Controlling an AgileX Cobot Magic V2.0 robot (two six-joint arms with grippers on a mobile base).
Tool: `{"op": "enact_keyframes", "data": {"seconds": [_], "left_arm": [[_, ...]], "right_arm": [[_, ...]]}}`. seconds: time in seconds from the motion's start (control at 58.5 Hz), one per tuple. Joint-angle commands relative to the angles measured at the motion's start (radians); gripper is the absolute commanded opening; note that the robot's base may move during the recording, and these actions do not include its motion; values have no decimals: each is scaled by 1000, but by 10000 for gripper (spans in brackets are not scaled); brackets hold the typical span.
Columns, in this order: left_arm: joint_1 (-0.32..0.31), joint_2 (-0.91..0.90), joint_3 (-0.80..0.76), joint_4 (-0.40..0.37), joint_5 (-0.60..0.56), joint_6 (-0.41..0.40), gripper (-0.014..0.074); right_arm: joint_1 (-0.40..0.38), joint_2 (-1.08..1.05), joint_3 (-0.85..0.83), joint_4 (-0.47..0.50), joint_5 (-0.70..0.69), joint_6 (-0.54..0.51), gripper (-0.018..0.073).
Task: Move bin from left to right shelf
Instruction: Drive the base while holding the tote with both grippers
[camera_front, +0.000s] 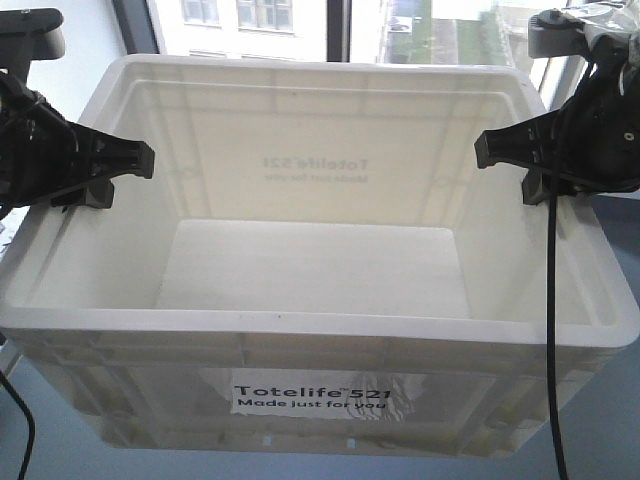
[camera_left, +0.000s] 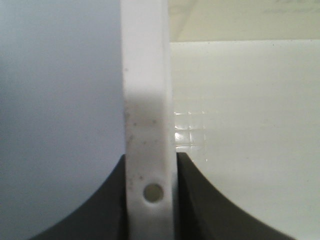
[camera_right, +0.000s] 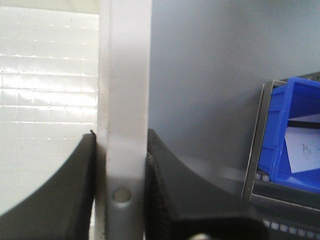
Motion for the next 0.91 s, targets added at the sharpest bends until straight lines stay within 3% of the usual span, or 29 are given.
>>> {"op": "enact_keyframes", "data": {"seconds": [0.0,0.889], "left_arm": [[-8,-47,-41,-16,-111,5,-6],[-8,-47,-41,-16,-111,5,-6]], "right_arm": [[2,-33,-33,-57,-2,-24,13],[2,-33,-33,-57,-2,-24,13]]}}
